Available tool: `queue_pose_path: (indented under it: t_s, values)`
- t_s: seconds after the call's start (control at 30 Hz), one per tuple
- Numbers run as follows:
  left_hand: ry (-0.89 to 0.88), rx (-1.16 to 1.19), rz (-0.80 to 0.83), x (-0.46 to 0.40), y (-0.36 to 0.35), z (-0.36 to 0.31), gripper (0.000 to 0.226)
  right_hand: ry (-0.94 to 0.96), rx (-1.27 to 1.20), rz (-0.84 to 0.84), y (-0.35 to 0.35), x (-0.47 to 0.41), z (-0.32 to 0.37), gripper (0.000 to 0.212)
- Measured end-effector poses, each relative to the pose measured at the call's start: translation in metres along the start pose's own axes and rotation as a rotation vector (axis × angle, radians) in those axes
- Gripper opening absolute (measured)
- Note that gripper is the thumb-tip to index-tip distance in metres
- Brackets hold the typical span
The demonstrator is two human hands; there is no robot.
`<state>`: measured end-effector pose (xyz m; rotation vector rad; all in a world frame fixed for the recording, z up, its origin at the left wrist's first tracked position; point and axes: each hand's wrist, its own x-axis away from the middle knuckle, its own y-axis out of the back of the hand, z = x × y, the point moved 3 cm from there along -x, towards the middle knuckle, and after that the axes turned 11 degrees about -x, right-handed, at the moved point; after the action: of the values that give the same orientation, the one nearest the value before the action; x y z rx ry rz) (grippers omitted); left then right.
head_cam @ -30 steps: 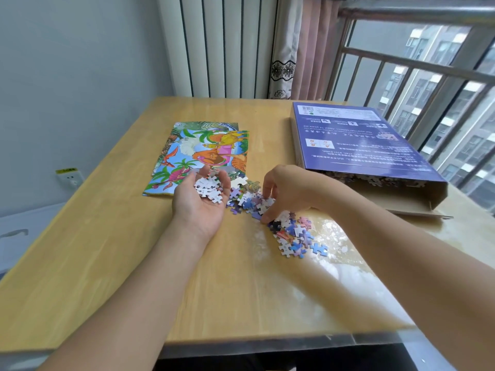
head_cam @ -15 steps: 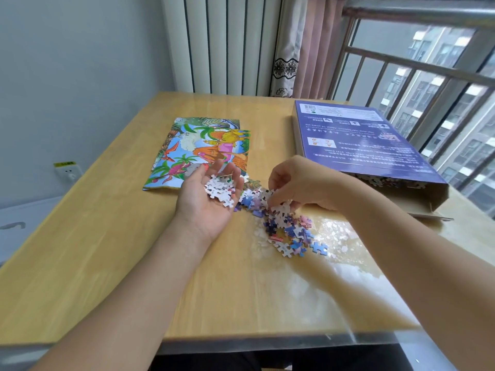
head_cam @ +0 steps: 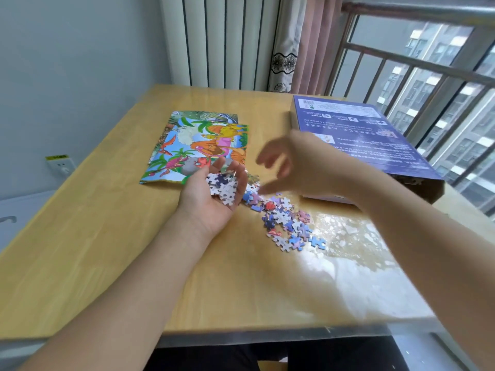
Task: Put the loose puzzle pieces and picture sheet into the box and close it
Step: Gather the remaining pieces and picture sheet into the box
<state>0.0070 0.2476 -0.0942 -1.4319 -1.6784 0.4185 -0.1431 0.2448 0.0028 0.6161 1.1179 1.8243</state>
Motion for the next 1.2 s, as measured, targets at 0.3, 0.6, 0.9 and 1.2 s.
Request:
queue_pose_path:
  t_s: [0.3, 0.6, 0.9, 1.2]
  values:
    - [0.000, -0.048, 0.049, 0.006, -0.006, 0.002, 0.034, -0.221, 0.055, 0.167, -0.021, 0.065, -0.064, 0.063]
    - [0.008, -0.112, 0.074, 0.008, -0.009, 0.005, 0.031, -0.248, -0.093, 0.136, -0.020, 0.061, -0.071, 0.023]
    - [0.081, -0.158, 0.132, 0.013, -0.012, 0.013, 0.040, -0.187, -0.750, 0.120, -0.009, 0.045, -0.049, 0.009]
    - [0.082, -0.085, 0.083, 0.014, -0.010, 0.015, 0.032, -0.006, -0.061, 0.146, -0.019, 0.058, -0.024, 0.038]
